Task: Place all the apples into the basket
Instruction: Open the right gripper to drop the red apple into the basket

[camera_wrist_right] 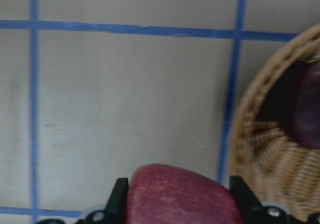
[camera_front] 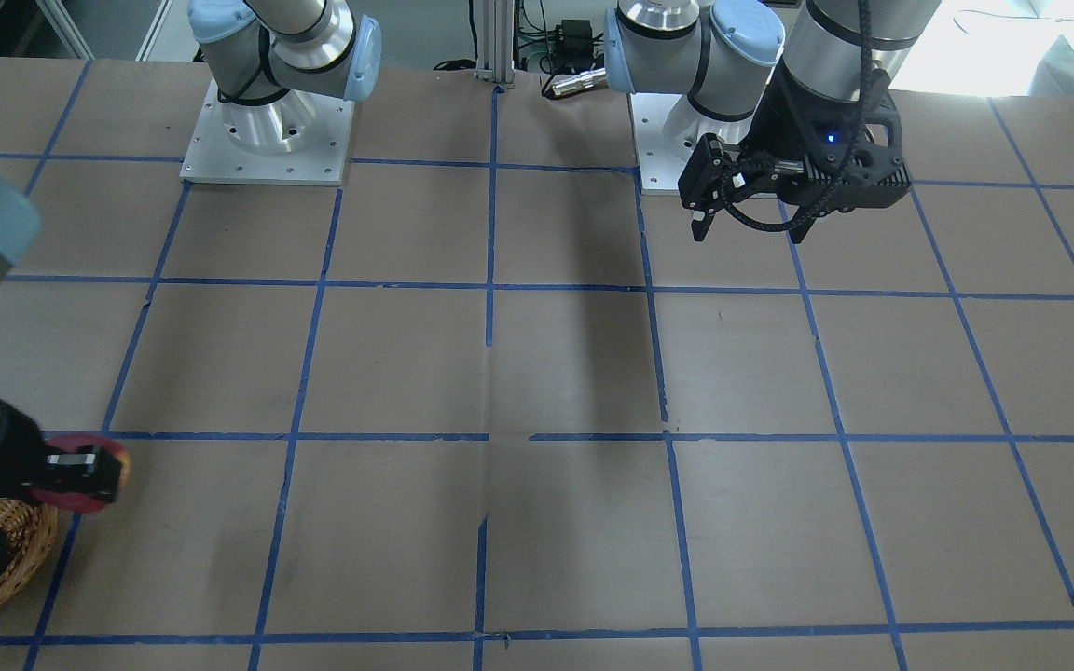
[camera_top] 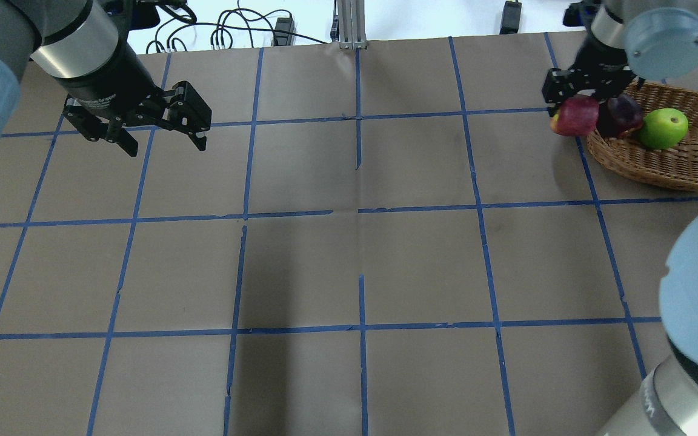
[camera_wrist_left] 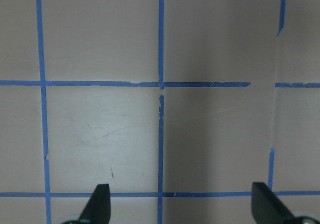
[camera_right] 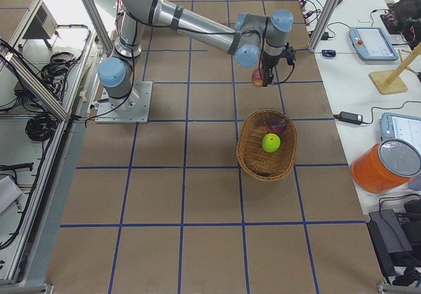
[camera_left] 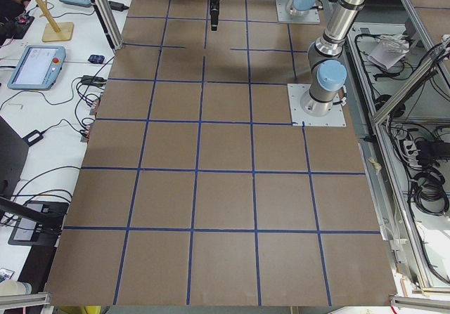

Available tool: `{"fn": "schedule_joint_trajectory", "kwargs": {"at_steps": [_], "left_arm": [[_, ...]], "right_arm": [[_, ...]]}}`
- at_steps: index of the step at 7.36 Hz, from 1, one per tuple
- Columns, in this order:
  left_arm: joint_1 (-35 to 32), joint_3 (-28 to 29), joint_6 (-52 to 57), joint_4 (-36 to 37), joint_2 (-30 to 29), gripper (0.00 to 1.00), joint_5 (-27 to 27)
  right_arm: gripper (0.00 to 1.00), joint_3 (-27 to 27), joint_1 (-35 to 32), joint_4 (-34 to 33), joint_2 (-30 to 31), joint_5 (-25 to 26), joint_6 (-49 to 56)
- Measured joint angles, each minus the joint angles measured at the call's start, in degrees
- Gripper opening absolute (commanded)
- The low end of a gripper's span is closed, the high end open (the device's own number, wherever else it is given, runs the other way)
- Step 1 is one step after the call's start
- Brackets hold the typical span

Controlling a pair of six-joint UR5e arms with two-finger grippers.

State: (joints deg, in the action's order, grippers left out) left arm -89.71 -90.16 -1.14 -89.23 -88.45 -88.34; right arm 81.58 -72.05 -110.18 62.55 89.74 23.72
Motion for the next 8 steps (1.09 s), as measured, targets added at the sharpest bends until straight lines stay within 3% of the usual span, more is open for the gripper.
{"fn": "schedule_joint_trajectory", "kwargs": {"at_steps": [3, 4, 5, 8], "left_arm": [[0.0, 0.05, 0.0, 0.02, -0.02, 1.0, 0.01], [-0.01, 0.04, 0.0, 0.02, -0.02, 1.0, 0.01], [-0.02, 0.04, 0.0, 0.02, -0.02, 1.0, 0.01], [0.0, 0.06, 0.0, -0.04, 0.06, 1.0, 0.06]], "right_arm": [[0.0, -5.13, 11.22, -6.67, -4.86, 4.33, 25.36], [0.07, -7.11, 13.11, -7.65, -6.92, 6.43, 29.89], [0.99, -8.34, 14.97, -8.65, -8.83, 7.16, 33.38], [1.0, -8.98, 16.49, -6.27, -9.6, 7.69, 35.57]]}}
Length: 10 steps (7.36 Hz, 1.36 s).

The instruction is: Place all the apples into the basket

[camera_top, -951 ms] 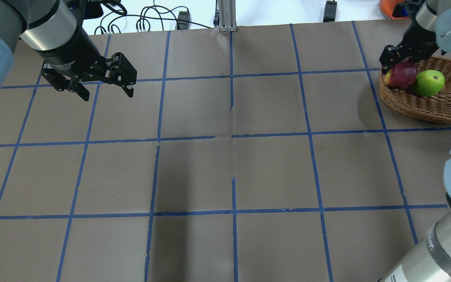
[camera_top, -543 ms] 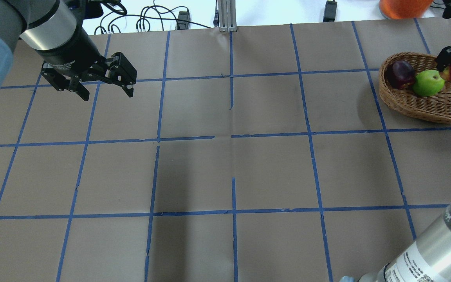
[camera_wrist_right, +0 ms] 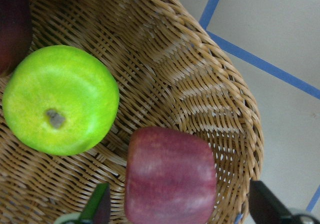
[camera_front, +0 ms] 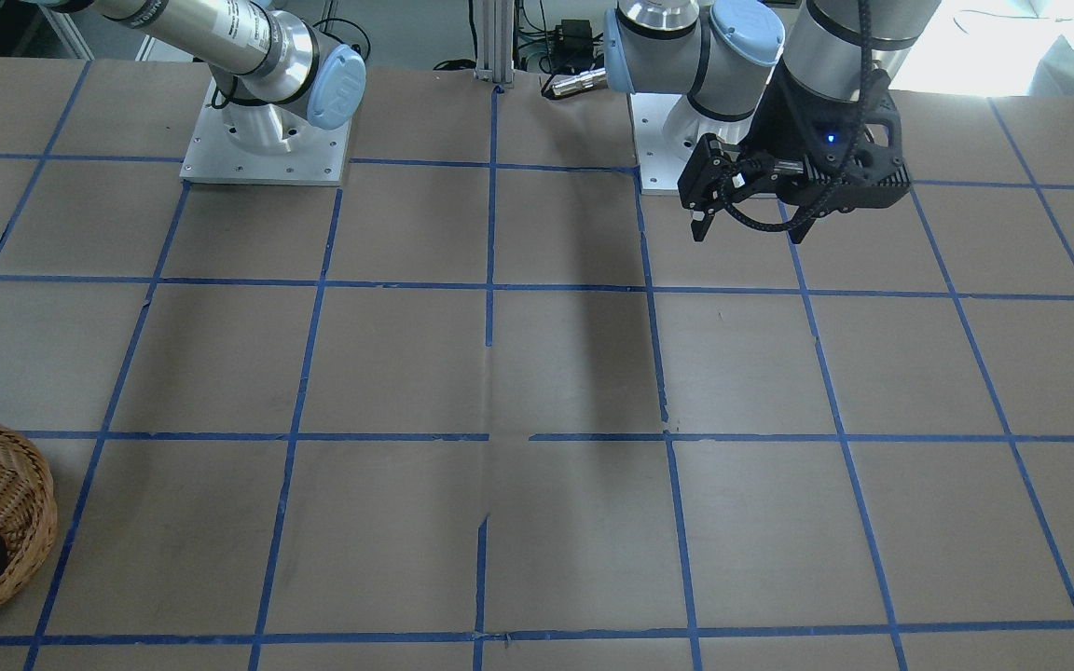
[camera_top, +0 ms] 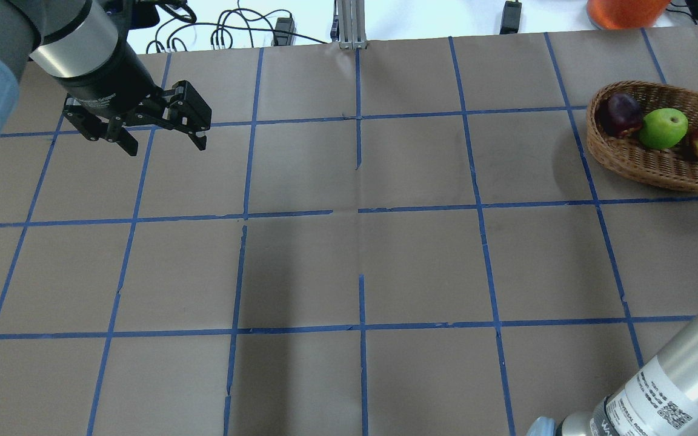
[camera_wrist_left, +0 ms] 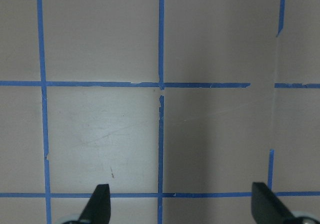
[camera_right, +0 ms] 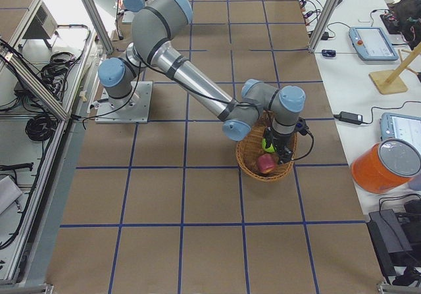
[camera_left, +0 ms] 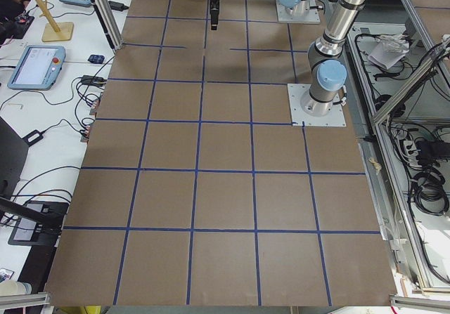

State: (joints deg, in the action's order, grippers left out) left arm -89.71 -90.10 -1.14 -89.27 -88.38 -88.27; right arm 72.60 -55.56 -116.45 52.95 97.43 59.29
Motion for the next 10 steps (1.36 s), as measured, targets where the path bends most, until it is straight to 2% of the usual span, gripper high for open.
{"fn": "schedule_joint_trajectory", "kwargs": {"at_steps": [2, 3, 5, 7, 8, 9, 10], "left_arm": [[-0.02, -0.01, 0.0, 0.05, -0.09, 1.0, 0.09], [-0.02, -0.01, 0.0, 0.06, -0.14, 1.0, 0.11], [-0.03, -0.02, 0.0, 0.06, -0.11, 1.0, 0.18], [-0.03, -0.03, 0.0, 0.06, -0.07, 1.0, 0.21], [-0.03, -0.03, -0.04, 0.06, -0.12, 1.0, 0.23], [-0.03, -0.03, -0.12, 0.06, -0.14, 1.0, 0.26], [-0.03, -0.03, -0.15, 0.06, -0.14, 1.0, 0.28]], "right_arm": [[1.0, 0.05, -3.07, 5.79, 3.89, -0.21, -6.26], [1.0, 0.26, -7.07, 11.56, 7.42, -0.32, -13.24], [1.0, 0.6, -17.44, 26.67, 15.61, -2.9, -30.0], [1.0, 1.94, -29.67, 37.28, 24.13, -5.53, -45.61], [1.0, 4.63, -35.9, 38.88, 28.46, -7.24, -51.02], [1.0, 8.79, -39.68, 36.7, 31.62, -8.86, -52.68], [1.0, 12.31, -40.46, 32.15, 33.17, -9.59, -52.09]]}}
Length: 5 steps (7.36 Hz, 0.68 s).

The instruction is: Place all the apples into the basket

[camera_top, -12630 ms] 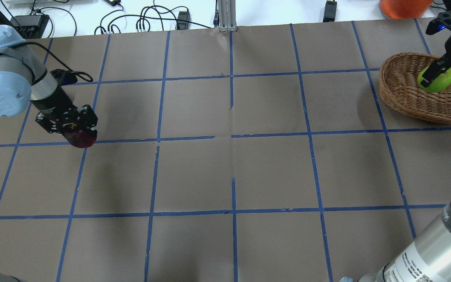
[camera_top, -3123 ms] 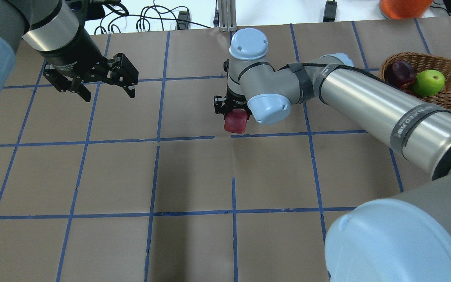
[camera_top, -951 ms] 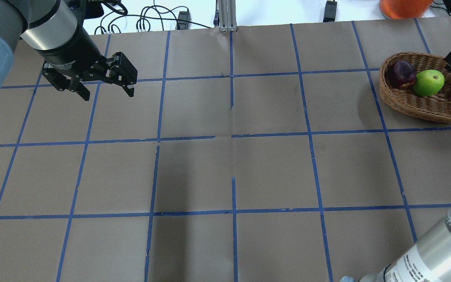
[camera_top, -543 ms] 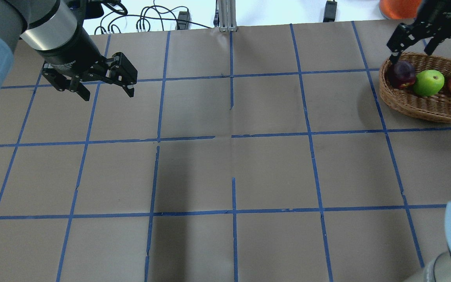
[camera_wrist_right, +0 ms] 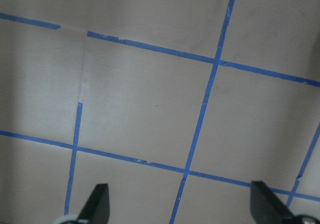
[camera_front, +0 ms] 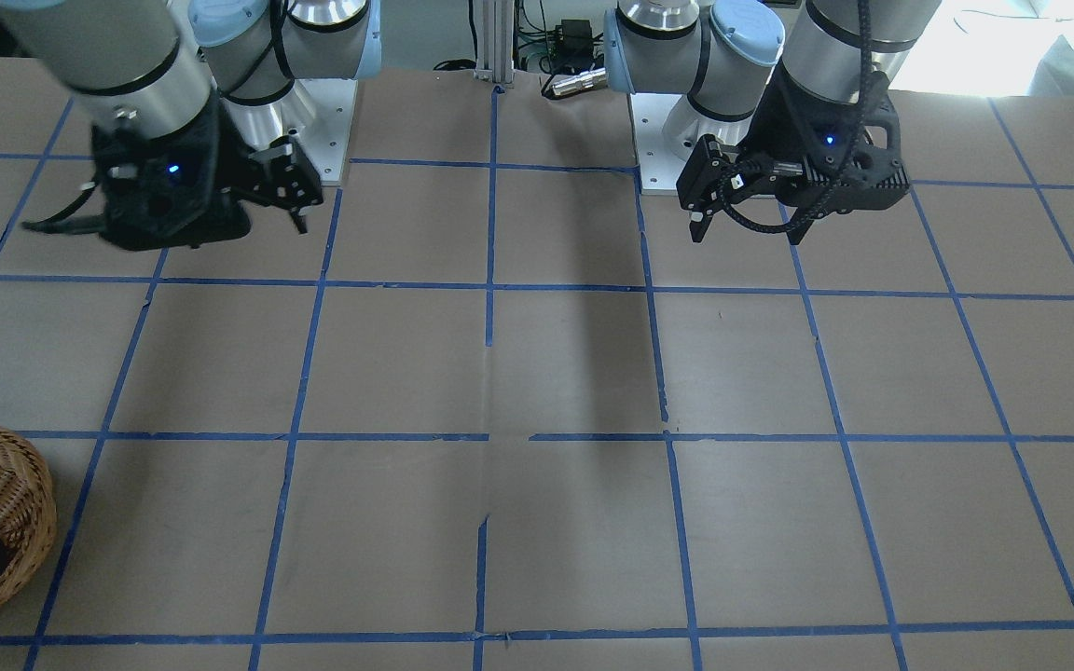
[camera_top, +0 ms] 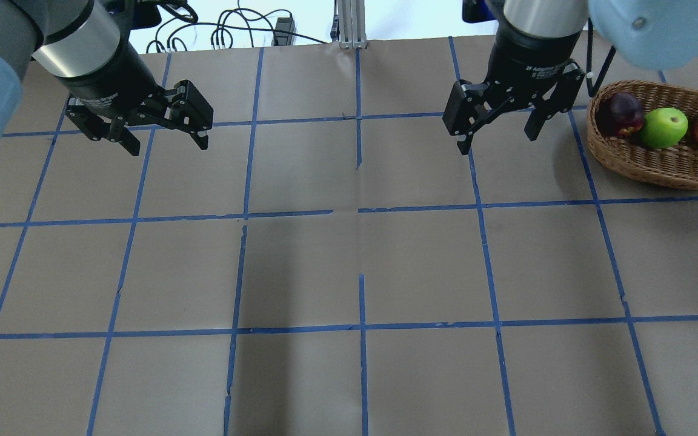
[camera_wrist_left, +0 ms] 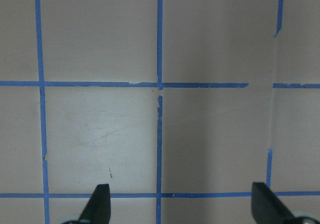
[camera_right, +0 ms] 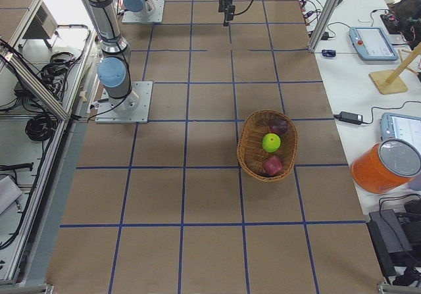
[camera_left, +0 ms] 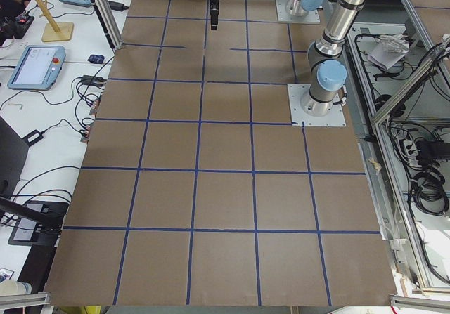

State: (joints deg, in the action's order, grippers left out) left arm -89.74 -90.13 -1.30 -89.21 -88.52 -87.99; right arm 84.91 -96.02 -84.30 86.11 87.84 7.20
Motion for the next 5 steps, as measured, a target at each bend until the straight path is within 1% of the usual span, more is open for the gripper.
{"fn": "schedule_joint_trajectory", "kwargs": {"at_steps": [1, 2, 5], "left_arm": [[-0.01, -0.01, -0.01, 0.0, 0.01, 1.0, 0.01], [-0.03, -0.03, -0.02, 0.0, 0.01, 1.0, 0.01], [0.0, -0.04, -0.12, -0.06, 0.05, 1.0, 0.01]], "right_arm": [[1.0, 1.6, 0.77, -3.07, 0.51, -0.46, 0.82], [1.0, 1.95, 2.04, -4.5, 0.61, -0.34, 1.38], [1.0, 2.53, 3.41, -5.77, 0.69, 2.75, 0.34]]}}
